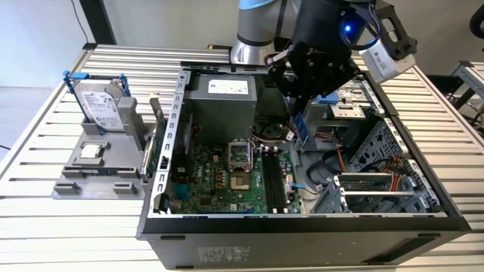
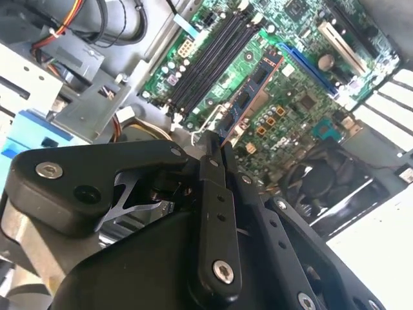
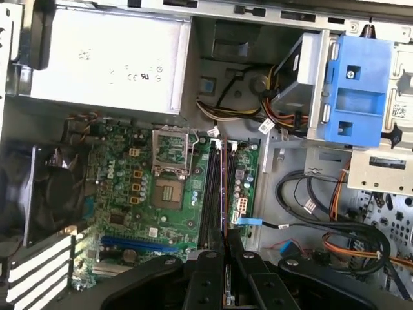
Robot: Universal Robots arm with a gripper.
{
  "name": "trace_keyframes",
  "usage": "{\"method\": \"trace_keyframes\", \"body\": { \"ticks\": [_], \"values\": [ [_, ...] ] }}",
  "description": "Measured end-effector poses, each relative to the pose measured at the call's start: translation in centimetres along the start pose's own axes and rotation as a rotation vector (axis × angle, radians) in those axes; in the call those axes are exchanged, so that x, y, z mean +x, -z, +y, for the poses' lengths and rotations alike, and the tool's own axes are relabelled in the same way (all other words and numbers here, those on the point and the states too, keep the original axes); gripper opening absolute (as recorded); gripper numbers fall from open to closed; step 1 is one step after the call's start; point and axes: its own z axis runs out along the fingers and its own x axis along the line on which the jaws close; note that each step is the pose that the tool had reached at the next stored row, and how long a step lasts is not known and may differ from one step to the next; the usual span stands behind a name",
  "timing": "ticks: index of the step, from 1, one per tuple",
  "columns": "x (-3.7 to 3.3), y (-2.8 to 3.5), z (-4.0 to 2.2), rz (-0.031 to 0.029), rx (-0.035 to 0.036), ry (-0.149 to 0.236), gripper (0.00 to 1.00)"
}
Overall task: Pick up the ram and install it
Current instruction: 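Insert the ram into the slot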
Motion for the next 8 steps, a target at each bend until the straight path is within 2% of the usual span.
{"method": "trace_keyframes", "body": {
  "ticks": [5, 8],
  "values": [
    [-0.02, -0.45, -0.01, -0.0044, -0.0066, -0.049, 0.00],
    [-0.02, -0.65, -0.01, -0.0133, -0.0110, -0.056, 0.00]
  ]
}}
